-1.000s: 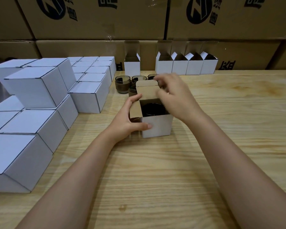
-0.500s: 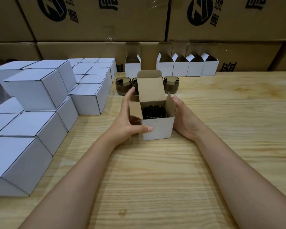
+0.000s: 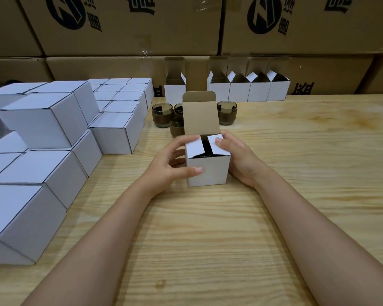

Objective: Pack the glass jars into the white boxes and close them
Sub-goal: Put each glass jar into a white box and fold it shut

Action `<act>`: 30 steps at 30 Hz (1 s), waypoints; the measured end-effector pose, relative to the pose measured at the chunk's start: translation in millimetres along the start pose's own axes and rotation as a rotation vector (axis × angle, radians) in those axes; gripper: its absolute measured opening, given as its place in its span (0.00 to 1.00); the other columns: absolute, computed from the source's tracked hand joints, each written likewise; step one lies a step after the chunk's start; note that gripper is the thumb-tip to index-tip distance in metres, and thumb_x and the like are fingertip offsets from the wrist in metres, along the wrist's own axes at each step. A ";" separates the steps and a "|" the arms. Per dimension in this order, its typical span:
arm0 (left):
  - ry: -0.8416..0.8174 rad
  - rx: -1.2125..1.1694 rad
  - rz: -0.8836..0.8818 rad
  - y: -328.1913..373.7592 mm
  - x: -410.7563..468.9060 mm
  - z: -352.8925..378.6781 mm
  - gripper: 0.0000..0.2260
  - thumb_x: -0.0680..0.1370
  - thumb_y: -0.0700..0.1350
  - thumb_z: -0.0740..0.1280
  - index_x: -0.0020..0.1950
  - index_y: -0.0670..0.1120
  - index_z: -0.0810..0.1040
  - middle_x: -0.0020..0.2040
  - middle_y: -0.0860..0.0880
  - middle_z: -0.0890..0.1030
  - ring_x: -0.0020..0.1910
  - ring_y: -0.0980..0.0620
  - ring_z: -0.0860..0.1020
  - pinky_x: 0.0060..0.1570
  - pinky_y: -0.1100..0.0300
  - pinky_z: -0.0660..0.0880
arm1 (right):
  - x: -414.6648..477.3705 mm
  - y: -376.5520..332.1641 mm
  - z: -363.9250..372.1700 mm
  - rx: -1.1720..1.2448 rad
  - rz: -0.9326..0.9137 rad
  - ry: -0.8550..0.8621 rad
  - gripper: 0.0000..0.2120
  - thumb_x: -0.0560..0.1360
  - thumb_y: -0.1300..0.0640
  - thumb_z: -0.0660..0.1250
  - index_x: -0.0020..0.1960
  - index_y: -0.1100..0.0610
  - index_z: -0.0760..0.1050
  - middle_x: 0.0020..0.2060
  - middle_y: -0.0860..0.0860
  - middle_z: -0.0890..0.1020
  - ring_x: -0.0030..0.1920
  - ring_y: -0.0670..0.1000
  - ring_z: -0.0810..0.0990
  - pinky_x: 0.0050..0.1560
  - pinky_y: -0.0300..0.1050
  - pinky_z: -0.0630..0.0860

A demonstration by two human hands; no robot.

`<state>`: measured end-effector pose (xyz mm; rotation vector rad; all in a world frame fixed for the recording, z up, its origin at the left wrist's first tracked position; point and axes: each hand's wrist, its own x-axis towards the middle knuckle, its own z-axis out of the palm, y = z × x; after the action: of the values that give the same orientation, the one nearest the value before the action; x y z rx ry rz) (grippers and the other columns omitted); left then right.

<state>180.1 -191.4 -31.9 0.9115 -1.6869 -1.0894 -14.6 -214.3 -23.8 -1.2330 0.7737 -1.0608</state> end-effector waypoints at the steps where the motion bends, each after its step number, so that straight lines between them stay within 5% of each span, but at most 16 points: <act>1: -0.007 0.006 -0.002 -0.5 0.2 0.1 0.27 0.66 0.40 0.75 0.63 0.53 0.73 0.62 0.53 0.76 0.60 0.51 0.78 0.53 0.61 0.76 | -0.2 0.0 -0.5 -0.001 -0.001 -0.003 0.15 0.77 0.55 0.62 0.63 0.55 0.72 0.52 0.54 0.81 0.50 0.53 0.80 0.51 0.48 0.76; 8: -0.005 -0.015 -0.022 -0.6 0.6 -0.3 0.27 0.63 0.47 0.77 0.61 0.53 0.75 0.59 0.57 0.78 0.58 0.53 0.78 0.52 0.62 0.75 | 0.3 -0.6 -2.4 0.035 -0.052 -0.068 0.24 0.74 0.54 0.64 0.68 0.40 0.67 0.58 0.52 0.80 0.55 0.53 0.80 0.53 0.48 0.78; 11: 0.008 -0.022 -0.028 -0.2 0.4 -0.6 0.28 0.63 0.48 0.77 0.61 0.53 0.75 0.61 0.53 0.78 0.59 0.51 0.78 0.53 0.59 0.76 | -0.8 -0.1 -3.9 0.153 -0.077 -0.116 0.24 0.72 0.53 0.71 0.66 0.44 0.70 0.56 0.53 0.80 0.55 0.54 0.79 0.53 0.49 0.78; 15: 0.014 -0.036 -0.009 0.1 1.1 -0.8 0.28 0.66 0.39 0.75 0.64 0.48 0.73 0.63 0.48 0.77 0.60 0.50 0.78 0.57 0.55 0.77 | -0.4 0.0 -4.3 0.182 -0.083 -0.200 0.37 0.59 0.41 0.79 0.61 0.53 0.68 0.57 0.57 0.77 0.56 0.56 0.77 0.57 0.56 0.75; 19: 0.042 -0.066 -0.018 0.0 0.5 -0.7 0.28 0.66 0.34 0.77 0.57 0.49 0.66 0.63 0.44 0.77 0.59 0.49 0.79 0.54 0.58 0.78 | 0.8 -0.5 -2.2 0.156 -0.075 -0.207 0.33 0.55 0.38 0.79 0.52 0.50 0.70 0.51 0.52 0.79 0.51 0.52 0.79 0.48 0.48 0.78; 22: 0.067 -0.102 -0.036 -1.0 1.0 -0.5 0.27 0.67 0.32 0.74 0.52 0.49 0.60 0.64 0.42 0.76 0.61 0.48 0.78 0.53 0.60 0.77 | 1.0 0.6 -4.1 0.153 -0.081 -0.173 0.26 0.58 0.46 0.79 0.51 0.49 0.72 0.49 0.51 0.80 0.48 0.52 0.79 0.45 0.47 0.78; 30: 0.055 -0.111 -0.036 -2.3 1.5 -1.0 0.27 0.62 0.43 0.76 0.50 0.49 0.61 0.60 0.48 0.78 0.58 0.52 0.78 0.50 0.62 0.77 | -0.1 0.5 -7.8 0.096 -0.106 -0.194 0.10 0.66 0.54 0.70 0.46 0.45 0.77 0.46 0.47 0.81 0.46 0.50 0.80 0.44 0.45 0.78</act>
<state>180.8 -193.8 -33.4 0.8959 -1.5550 -1.1594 -21.6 -217.0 -25.8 -1.2841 0.5082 -1.0339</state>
